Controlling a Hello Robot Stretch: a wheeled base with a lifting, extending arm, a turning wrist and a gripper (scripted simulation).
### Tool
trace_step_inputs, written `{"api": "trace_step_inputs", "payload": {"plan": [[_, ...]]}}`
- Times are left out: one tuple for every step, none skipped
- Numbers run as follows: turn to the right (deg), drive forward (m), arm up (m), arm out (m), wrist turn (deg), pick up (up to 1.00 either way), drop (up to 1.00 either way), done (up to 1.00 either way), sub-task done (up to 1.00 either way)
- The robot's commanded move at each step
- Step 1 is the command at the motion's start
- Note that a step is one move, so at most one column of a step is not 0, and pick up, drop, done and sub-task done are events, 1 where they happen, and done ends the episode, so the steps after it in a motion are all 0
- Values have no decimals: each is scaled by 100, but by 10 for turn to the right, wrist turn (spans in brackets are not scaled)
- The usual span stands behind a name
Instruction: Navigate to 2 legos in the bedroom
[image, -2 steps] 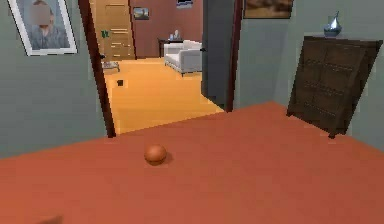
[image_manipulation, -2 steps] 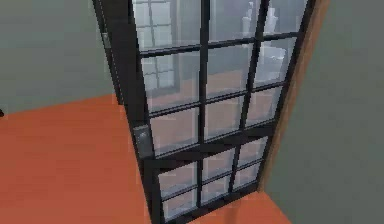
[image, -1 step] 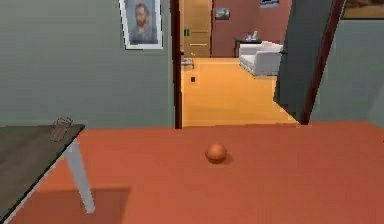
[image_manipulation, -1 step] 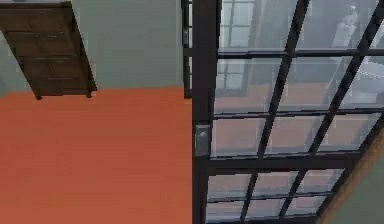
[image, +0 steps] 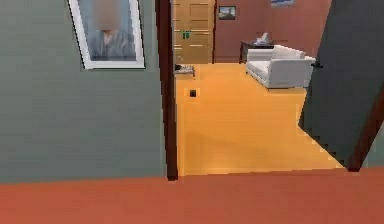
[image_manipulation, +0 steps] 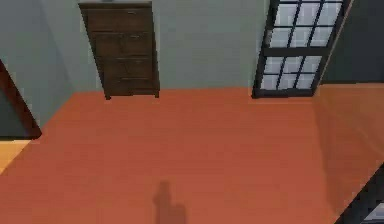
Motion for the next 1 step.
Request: {"api": "trace_step_inputs", "payload": {"plan": [[-240, 0, 0, 0, 0, 0, 0, 0, 0]]}}
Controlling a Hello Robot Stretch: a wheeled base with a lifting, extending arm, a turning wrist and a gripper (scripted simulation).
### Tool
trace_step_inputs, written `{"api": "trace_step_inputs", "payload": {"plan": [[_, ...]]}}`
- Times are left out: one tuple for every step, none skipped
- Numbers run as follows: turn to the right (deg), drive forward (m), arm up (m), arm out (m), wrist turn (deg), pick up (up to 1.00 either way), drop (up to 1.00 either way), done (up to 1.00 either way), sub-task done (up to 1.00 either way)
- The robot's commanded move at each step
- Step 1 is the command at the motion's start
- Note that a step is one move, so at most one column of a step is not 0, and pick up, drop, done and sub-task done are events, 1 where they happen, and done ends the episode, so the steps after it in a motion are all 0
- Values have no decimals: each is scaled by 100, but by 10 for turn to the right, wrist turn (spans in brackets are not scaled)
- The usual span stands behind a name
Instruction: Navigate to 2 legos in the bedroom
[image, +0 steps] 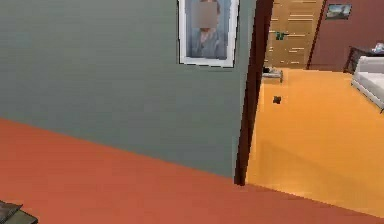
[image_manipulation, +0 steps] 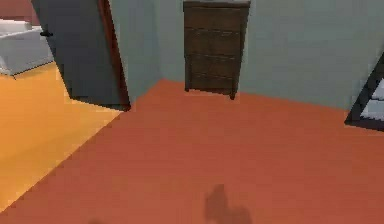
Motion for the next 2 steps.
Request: {"api": "trace_step_inputs", "payload": {"plan": [[0, 85, 0, 0, 0, 0, 0, 0, 0], [-450, 0, 0, 0, 0, 0, 0, 0, 0]]}}
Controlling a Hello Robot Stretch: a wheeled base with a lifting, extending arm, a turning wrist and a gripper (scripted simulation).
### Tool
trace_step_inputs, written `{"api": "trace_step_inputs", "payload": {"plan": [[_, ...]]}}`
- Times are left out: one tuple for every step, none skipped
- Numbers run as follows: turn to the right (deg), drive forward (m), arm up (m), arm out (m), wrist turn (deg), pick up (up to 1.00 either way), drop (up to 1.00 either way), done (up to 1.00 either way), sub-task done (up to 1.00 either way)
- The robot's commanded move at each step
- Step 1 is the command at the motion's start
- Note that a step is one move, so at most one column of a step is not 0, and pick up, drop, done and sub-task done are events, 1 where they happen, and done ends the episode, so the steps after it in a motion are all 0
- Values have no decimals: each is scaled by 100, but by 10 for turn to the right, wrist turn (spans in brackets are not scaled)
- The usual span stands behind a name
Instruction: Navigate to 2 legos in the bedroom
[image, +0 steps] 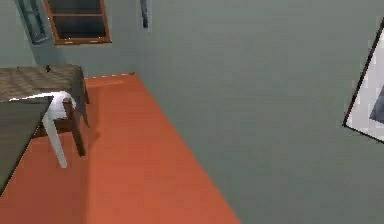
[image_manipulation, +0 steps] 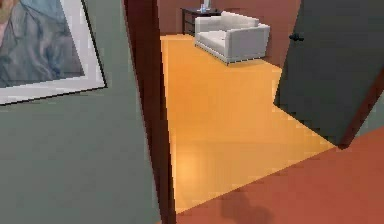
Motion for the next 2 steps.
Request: {"api": "trace_step_inputs", "payload": {"plan": [[-180, 0, 0, 0, 0, 0, 0, 0, 0], [0, 100, 0, 0, 0, 0, 0, 0, 0]]}}
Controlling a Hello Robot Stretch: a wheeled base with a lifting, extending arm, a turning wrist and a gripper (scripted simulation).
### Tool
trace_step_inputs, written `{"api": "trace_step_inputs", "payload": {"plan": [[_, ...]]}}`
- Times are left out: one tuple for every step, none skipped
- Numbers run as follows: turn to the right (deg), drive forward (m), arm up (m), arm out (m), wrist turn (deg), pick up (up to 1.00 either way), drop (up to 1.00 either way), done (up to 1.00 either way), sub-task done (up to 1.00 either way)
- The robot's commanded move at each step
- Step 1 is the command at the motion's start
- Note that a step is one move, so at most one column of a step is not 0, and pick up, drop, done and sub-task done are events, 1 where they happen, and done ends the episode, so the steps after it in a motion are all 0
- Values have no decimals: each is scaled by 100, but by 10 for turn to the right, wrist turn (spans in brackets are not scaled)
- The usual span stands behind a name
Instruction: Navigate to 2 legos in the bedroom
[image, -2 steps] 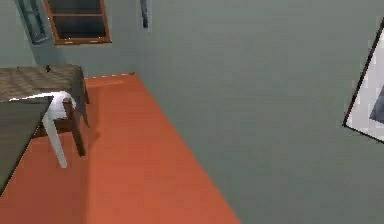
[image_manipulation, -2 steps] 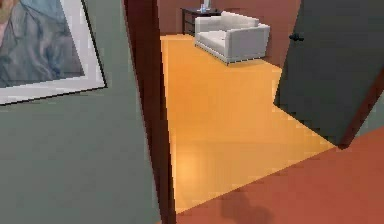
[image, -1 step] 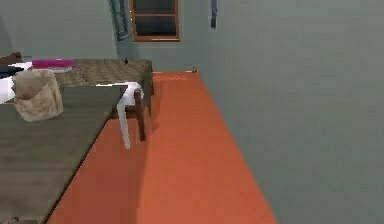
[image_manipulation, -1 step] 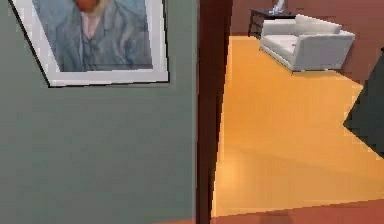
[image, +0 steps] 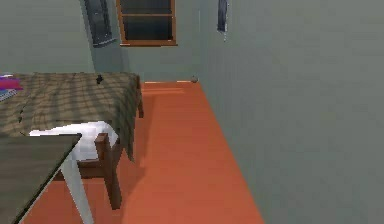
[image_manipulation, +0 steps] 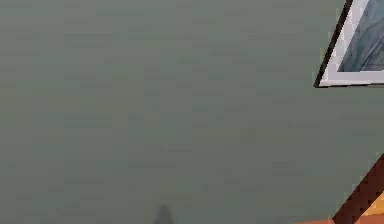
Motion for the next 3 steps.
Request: {"api": "trace_step_inputs", "payload": {"plan": [[-30, 0, 0, 0, 0, 0, 0, 0, 0], [0, 100, 0, 0, 0, 0, 0, 0, 0], [30, 0, 0, 0, 0, 0, 0, 0, 0]]}}
